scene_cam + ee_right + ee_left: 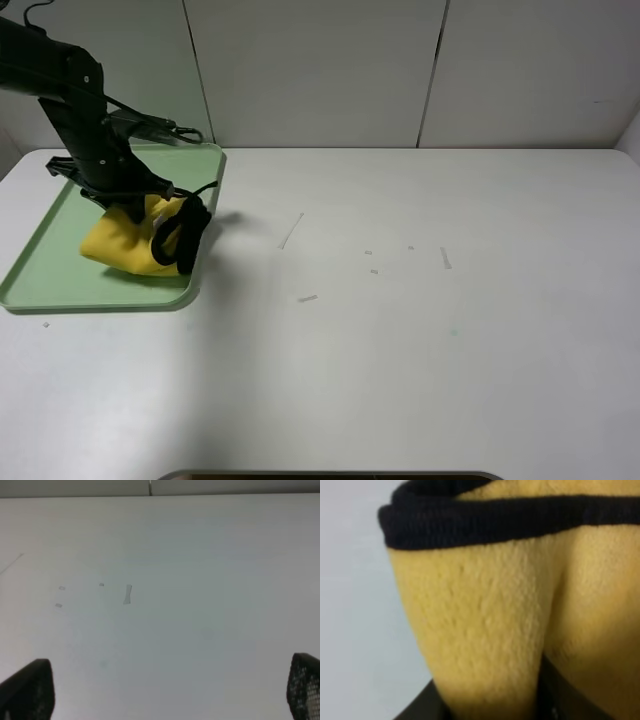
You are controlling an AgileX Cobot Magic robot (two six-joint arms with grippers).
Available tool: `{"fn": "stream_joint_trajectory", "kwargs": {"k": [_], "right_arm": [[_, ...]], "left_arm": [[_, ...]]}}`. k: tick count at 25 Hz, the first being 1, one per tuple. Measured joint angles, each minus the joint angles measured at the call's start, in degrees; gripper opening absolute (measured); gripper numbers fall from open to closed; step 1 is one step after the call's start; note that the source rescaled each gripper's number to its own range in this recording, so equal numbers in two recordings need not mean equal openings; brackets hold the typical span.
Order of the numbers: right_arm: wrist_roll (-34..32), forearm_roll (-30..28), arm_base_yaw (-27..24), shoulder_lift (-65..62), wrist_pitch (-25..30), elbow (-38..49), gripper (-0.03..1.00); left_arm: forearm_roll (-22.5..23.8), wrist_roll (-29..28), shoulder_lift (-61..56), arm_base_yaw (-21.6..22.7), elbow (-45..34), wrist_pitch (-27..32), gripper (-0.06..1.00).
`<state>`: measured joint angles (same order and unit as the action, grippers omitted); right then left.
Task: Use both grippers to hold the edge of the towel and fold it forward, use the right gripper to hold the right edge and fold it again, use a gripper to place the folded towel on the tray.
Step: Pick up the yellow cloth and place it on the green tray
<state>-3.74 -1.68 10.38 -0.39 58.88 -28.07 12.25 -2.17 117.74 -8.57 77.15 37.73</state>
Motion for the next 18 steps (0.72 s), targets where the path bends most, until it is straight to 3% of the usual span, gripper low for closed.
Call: {"fn": "stream_joint_trajectory", "kwargs": {"k": [9, 18], "right_arm": [[0.0, 0.0, 0.0, 0.0, 0.0, 0.0, 1.00], [0.0, 0.0, 0.0, 0.0, 0.0, 0.0, 1.00]], "left_arm": [[0.2, 0.1, 0.0, 5.0, 0.0, -0.4, 0.29], [0.8, 1.1, 0.0, 6.5, 0.0, -1.6, 0.32]]}}
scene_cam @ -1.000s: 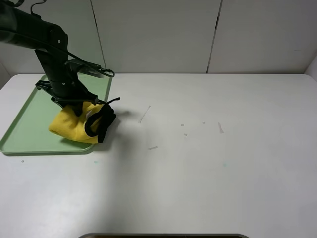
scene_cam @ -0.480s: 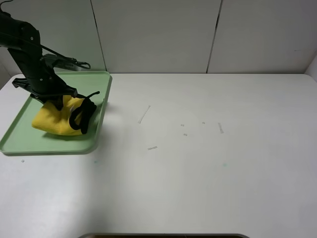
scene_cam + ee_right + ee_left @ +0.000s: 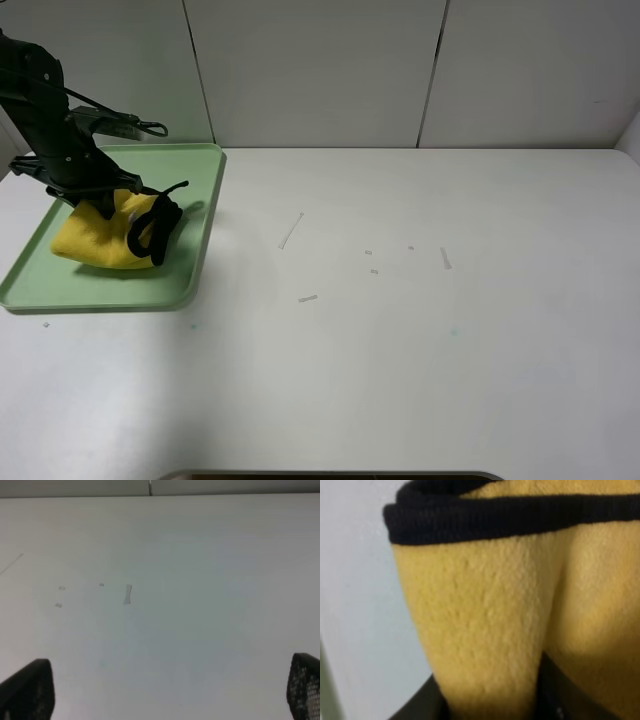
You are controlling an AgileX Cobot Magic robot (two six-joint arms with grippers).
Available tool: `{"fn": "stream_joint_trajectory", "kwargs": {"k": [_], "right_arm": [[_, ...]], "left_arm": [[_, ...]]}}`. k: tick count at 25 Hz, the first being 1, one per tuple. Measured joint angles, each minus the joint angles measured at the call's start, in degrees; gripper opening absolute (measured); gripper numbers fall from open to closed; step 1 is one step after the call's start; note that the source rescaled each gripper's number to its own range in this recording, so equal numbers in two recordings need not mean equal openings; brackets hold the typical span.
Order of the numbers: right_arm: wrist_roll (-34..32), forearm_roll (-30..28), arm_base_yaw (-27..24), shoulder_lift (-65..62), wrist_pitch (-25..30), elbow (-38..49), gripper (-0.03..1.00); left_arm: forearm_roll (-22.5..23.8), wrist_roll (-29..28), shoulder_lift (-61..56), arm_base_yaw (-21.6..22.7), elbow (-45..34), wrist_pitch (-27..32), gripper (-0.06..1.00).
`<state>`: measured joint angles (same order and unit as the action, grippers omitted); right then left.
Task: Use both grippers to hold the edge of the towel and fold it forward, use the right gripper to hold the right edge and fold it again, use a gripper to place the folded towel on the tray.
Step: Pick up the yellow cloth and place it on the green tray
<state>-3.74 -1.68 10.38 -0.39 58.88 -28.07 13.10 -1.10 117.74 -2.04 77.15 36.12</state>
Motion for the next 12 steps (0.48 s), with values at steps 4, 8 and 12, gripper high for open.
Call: {"fn": "stream_joint_trajectory", "kwargs": {"k": [4, 8, 12], "right_arm": [[0.0, 0.0, 0.0, 0.0, 0.0, 0.0, 1.00], [0.0, 0.0, 0.0, 0.0, 0.0, 0.0, 1.00], [0.0, 0.0, 0.0, 0.0, 0.0, 0.0, 1.00]], "left_arm": [[0.5, 0.0, 0.0, 0.0, 0.0, -0.7, 0.61], [0.5, 0.0, 0.0, 0.0, 0.0, -1.4, 0.89], [0.5, 0.0, 0.0, 0.0, 0.1, -1.6, 0.98]]}}
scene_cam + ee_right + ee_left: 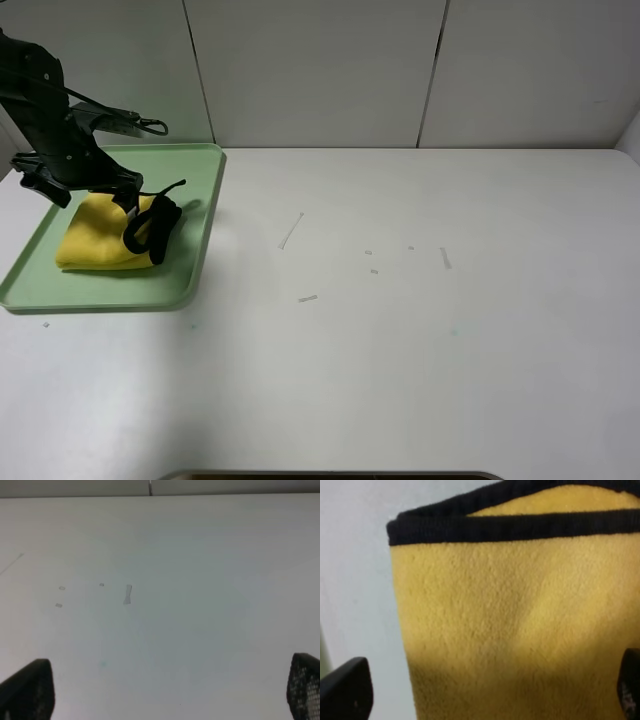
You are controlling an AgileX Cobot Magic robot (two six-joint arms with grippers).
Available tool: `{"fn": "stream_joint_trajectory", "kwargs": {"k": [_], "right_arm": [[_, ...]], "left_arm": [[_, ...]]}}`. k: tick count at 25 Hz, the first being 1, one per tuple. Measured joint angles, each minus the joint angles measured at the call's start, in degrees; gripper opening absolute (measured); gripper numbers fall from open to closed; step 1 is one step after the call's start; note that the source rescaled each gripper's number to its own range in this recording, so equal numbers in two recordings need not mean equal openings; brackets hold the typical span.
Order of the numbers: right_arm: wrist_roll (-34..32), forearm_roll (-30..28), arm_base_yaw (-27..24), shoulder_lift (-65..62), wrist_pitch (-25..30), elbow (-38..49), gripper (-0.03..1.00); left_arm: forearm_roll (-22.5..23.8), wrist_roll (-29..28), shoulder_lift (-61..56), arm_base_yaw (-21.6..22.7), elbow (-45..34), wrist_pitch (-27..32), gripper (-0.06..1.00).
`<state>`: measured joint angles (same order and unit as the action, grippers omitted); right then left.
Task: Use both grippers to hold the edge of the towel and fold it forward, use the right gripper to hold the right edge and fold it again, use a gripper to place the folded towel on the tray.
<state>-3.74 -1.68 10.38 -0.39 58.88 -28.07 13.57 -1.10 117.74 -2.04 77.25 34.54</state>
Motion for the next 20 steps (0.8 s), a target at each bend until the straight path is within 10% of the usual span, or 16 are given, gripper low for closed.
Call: {"fn": "stream_joint_trajectory", "kwargs": {"k": [20], "right_arm": [[0.0, 0.0, 0.0, 0.0, 0.0, 0.0, 1.00]], "left_arm": [[-10.1, 8.2, -14.5, -0.7, 3.1, 24.5, 1.00]]}}
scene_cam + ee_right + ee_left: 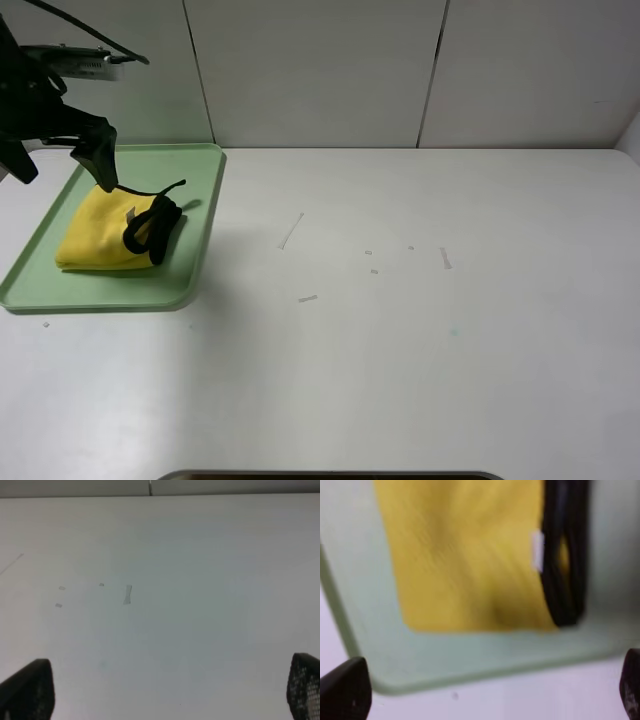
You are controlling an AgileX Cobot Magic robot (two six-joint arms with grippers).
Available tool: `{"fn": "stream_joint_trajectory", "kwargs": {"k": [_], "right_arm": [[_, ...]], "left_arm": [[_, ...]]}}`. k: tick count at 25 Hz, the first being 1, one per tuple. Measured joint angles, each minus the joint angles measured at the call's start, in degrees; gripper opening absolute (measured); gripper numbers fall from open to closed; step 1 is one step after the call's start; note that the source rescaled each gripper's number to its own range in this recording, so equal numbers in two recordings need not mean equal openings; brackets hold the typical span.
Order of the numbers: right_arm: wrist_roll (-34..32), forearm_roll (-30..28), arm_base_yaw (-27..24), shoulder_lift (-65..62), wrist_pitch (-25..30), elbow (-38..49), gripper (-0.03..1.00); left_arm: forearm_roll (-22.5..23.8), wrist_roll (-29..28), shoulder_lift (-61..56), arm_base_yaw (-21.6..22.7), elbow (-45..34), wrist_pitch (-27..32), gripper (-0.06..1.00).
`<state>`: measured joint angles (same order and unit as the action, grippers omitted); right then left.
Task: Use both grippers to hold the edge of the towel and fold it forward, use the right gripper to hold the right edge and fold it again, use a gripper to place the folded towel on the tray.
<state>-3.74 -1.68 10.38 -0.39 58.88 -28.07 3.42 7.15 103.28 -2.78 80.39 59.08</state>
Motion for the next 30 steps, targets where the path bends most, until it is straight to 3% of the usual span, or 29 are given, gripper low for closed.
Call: {"fn": "stream_joint_trajectory", "kwargs": {"k": [6, 15, 21, 26, 30], "right_arm": [[0.0, 0.0, 0.0, 0.0, 0.0, 0.0, 1.00], [0.0, 0.0, 0.0, 0.0, 0.0, 0.0, 1.00], [0.0, 0.0, 0.0, 0.0, 0.0, 0.0, 1.00], [0.0, 0.0, 0.0, 0.0, 0.0, 0.0, 1.00], [0.0, 0.0, 0.0, 0.0, 0.0, 0.0, 1.00]], "left_arm": [[-5.8, 2.2, -9.5, 0.0, -10.1, 0.9, 1.00], [-7.3, 3.5, -25.3, 0.0, -23.1, -0.9, 1.00], [-10.3, 7.5, -41.3, 0.0, -30.3, -0.4, 1.00], [-13.9, 8.0, -53.8, 0.0, -33.8, 2.9, 1.00], [-14.2, 8.2, -61.1, 0.0, -34.5, 7.1, 1.00]]}}
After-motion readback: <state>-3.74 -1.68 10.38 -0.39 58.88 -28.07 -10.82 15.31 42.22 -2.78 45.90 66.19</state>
